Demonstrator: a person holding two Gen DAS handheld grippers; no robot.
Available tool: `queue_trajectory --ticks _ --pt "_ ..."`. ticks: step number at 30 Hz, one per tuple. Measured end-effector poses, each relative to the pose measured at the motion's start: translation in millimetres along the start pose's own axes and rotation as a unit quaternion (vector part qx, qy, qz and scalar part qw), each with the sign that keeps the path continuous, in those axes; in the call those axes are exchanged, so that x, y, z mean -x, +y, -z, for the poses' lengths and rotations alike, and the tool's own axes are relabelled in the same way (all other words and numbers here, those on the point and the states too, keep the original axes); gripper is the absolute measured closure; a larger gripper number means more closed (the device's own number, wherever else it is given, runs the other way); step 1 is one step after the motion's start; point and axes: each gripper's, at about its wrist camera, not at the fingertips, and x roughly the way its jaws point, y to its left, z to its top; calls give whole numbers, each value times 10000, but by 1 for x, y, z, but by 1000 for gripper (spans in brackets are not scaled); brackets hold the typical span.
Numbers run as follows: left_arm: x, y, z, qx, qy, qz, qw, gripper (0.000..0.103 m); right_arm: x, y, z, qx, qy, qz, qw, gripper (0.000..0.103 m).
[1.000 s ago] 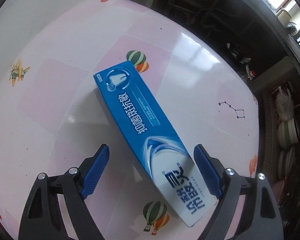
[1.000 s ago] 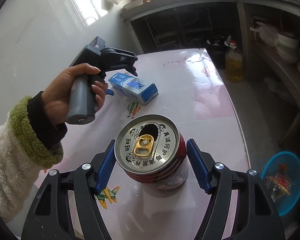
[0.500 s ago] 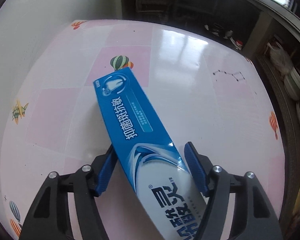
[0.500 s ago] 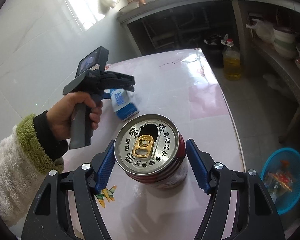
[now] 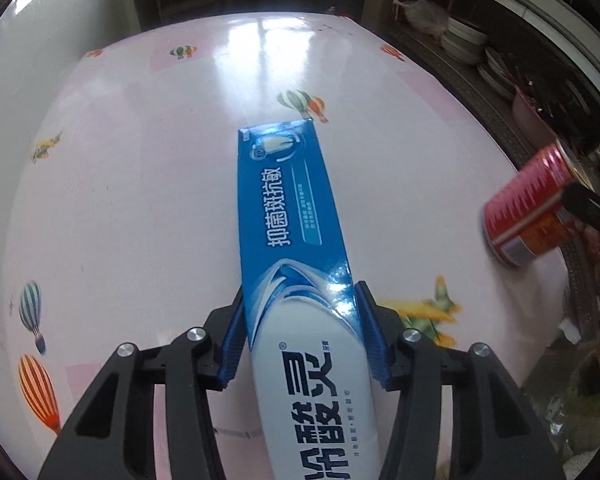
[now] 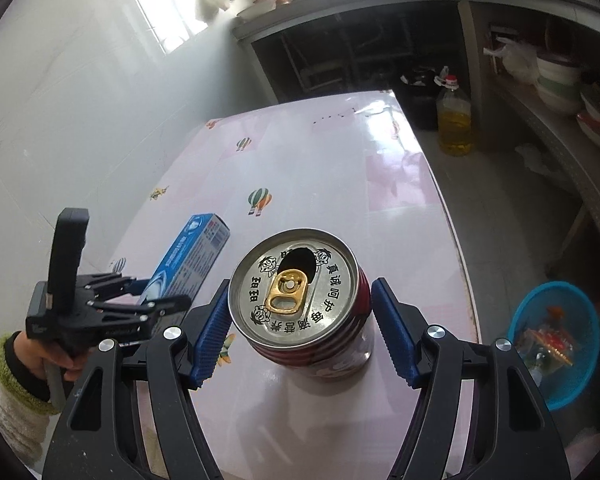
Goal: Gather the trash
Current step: 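Lift the toothpaste box with the left tool while the right tool carries the can toward the wastebasket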
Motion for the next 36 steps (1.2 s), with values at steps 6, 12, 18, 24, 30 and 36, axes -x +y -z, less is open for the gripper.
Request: queue_trajectory --ticks 6,12,18,24,30,36 --pt "22 -17 47 286 -83 228 9993 55 10 7 15 34 45 102 9999 38" --pt "18 -16 39 418 -186 12 9989 55 5 9 12 27 121 175 9998 36" --pt "15 -15 33 341 -294 -340 9984 55 -6 8 13 -89 295 243 9992 34" --pt "13 -17 30 334 -340 -473 9977 56 -8 7 16 -84 372 298 9988 33" --pt "12 -19 30 388 -368 -490 9974 57 -8 10 17 -17 399 357 9986 33" --pt "14 -20 31 378 -416 -544 9969 58 -4 10 19 -11 319 402 9987 35"
